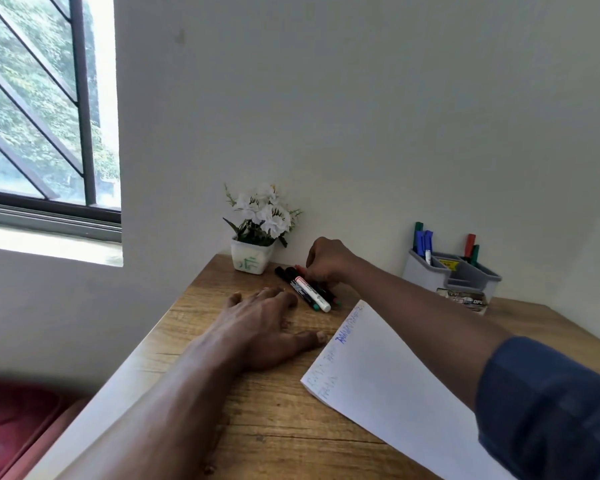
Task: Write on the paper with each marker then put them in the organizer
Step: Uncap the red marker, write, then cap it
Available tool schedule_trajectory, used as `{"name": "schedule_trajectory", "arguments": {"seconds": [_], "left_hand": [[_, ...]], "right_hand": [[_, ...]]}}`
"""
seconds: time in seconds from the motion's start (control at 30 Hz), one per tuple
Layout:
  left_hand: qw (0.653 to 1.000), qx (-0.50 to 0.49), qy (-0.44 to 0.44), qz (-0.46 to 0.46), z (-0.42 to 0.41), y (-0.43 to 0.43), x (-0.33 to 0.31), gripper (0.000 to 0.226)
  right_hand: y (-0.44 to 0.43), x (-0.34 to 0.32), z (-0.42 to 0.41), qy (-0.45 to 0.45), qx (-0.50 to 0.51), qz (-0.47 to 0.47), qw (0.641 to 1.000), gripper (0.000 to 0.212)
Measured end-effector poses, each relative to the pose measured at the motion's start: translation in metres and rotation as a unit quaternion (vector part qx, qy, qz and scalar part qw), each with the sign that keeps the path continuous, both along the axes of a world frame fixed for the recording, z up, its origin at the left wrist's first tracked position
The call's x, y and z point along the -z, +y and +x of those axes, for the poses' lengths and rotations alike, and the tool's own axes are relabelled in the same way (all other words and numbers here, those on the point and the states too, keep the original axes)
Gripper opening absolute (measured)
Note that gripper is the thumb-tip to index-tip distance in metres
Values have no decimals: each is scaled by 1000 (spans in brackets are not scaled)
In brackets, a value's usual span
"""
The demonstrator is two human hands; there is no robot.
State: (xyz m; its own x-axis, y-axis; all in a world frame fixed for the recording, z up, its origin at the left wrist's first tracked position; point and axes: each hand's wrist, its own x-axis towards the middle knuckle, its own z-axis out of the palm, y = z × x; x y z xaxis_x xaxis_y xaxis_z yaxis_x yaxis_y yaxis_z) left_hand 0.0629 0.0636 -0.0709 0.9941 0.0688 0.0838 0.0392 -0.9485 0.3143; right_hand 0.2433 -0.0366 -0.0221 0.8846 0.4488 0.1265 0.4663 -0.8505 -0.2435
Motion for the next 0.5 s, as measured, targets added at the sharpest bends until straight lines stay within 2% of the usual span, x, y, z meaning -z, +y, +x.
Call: {"name": "schedule_trajectory", "arguments": {"seconds": [0.07, 0.17, 0.3, 0.43, 0.5], "left_hand": [[1000, 1, 0, -1, -1, -1, -1, 94], [1000, 1, 5, 1, -3, -2, -2, 96], [1000, 3, -5, 4, -5, -2, -3, 96], [999, 4, -26, 23, -8, -4, -5, 96], [996, 3, -86, 29, -9, -5, -6, 89]], "right_hand": [[-2, 0, -1, -14, 4, 11, 1000, 42], [-13, -9, -7, -43, -9, 49, 998, 31], [-40, -29, -33, -113, -74, 130, 982, 26], [-84, -23, -72, -162, -151, 127, 967, 23], [-106, -7, -92, -190, -155, 110, 963, 25]]}}
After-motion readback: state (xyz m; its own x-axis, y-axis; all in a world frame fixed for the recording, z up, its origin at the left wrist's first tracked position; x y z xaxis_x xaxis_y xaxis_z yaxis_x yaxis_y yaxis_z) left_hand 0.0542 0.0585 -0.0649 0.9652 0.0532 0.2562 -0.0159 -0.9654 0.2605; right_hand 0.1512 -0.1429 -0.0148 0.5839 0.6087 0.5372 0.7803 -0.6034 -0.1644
